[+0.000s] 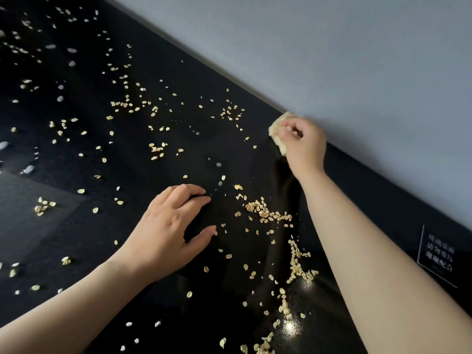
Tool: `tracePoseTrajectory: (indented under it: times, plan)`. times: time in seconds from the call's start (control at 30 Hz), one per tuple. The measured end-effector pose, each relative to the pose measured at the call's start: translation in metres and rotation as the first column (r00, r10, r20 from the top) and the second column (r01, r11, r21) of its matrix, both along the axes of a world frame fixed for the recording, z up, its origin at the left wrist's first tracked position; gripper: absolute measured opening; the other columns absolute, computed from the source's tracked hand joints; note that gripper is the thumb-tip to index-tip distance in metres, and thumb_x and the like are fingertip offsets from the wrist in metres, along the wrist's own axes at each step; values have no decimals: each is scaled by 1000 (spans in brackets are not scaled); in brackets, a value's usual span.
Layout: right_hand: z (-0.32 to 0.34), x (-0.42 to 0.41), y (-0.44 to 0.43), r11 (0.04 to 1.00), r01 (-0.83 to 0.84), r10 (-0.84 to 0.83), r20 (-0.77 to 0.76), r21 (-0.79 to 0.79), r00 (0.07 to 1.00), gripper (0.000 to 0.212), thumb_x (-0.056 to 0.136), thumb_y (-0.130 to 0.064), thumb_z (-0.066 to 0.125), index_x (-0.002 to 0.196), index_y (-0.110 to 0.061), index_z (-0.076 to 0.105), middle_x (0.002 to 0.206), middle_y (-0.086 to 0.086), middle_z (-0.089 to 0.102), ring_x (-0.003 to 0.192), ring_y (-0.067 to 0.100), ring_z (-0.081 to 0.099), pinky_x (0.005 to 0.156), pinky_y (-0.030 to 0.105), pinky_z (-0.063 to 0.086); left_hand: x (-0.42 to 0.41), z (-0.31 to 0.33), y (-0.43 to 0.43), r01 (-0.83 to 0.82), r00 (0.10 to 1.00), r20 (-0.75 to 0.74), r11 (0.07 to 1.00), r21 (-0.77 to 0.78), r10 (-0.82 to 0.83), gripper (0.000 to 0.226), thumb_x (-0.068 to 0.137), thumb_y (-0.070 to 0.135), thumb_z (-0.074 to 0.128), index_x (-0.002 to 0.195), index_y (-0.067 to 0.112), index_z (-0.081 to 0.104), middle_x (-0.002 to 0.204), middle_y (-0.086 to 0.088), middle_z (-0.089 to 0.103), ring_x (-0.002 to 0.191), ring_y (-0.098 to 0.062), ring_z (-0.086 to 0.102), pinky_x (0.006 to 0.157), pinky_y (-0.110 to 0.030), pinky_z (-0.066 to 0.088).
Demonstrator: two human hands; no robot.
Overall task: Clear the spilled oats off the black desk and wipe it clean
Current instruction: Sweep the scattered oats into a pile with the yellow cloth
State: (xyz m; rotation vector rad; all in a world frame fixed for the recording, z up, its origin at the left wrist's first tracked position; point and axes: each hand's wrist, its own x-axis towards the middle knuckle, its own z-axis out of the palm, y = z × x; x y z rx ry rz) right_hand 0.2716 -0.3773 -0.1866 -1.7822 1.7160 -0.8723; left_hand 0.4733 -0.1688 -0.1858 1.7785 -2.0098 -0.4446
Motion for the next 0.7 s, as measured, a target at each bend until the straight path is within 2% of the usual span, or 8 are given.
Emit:
tracePoseTrajectory:
  times: [0.13, 0.23, 0.3, 0.4, 0.47, 0.53, 0.63, 0.7]
  plan:
    - [6, 17, 66, 950, -308, 307, 18, 55, 952, 12, 84, -14, 65, 88, -23, 71, 93, -10, 61, 84, 2, 56, 72, 12, 43, 18, 0, -3, -69, 996, 46, 995, -71, 73, 51, 84, 46, 54, 114, 7, 67, 117, -1, 60, 109, -22, 55, 100, -37, 41]
    - [17, 10, 97, 900, -417, 407, 101, 125, 908, 15, 85, -9, 66, 90, -21, 74, 94, -11, 64, 88, 2, 59, 72, 9, 43, 30, -3, -4, -147, 984, 96, 988, -38, 150, 62, 82, 51, 52, 121, 4, 63, 124, -4, 57, 117, -27, 50, 101, -46, 43]
    - [24, 4, 86, 935, -351, 345, 106, 51, 933, 16, 84, -10, 67, 88, -24, 73, 94, -11, 65, 86, 3, 59, 73, 10, 42, 35, -5, -3, -157, 979, 134, 988, -5, 156, 68, 81, 55, 49, 125, 4, 61, 129, -5, 55, 122, -27, 46, 103, -48, 41]
    - [28, 3, 34, 990, -113, 118, 68, -79, 991, 18, 83, -14, 66, 87, -31, 69, 93, -5, 67, 84, 8, 59, 74, 15, 42, 39, -7, 0, -152, 979, 139, 988, 17, 148, 69, 82, 56, 47, 128, 6, 59, 135, -3, 52, 127, -25, 42, 108, -43, 35]
    - [24, 4, -6, 998, 7, -5, 31, -65, 999, 16, 85, -13, 64, 85, -29, 66, 94, -6, 67, 88, 10, 61, 74, 13, 42, 41, -8, -1, -158, 982, 113, 987, 22, 154, 68, 83, 57, 47, 128, 7, 60, 134, -2, 52, 126, -24, 43, 107, -46, 37]
    - [13, 8, -33, 997, 81, -81, -2, -8, 997, 16, 86, -11, 62, 83, -27, 65, 94, -8, 66, 91, 12, 63, 77, 17, 46, 43, -8, -2, -153, 983, 112, 988, 29, 149, 68, 83, 57, 47, 128, 8, 60, 133, 0, 52, 125, -24, 45, 104, -50, 40]
    - [3, 26, -35, 997, 83, -82, 13, -4, 997, 16, 84, -12, 61, 81, -27, 66, 93, -8, 65, 88, 10, 60, 74, 17, 45, 45, -8, -4, -144, 983, 121, 989, 26, 140, 67, 83, 57, 47, 129, 9, 59, 132, 1, 52, 124, -23, 44, 105, -48, 39]
    - [-1, 38, -13, 999, -43, 43, 15, -22, 999, 13, 84, -15, 63, 83, -27, 68, 93, -7, 64, 85, 8, 57, 75, 18, 45, 46, -8, -4, -143, 982, 126, 989, 29, 139, 67, 83, 57, 47, 129, 10, 60, 132, 2, 51, 125, -22, 44, 106, -45, 37]
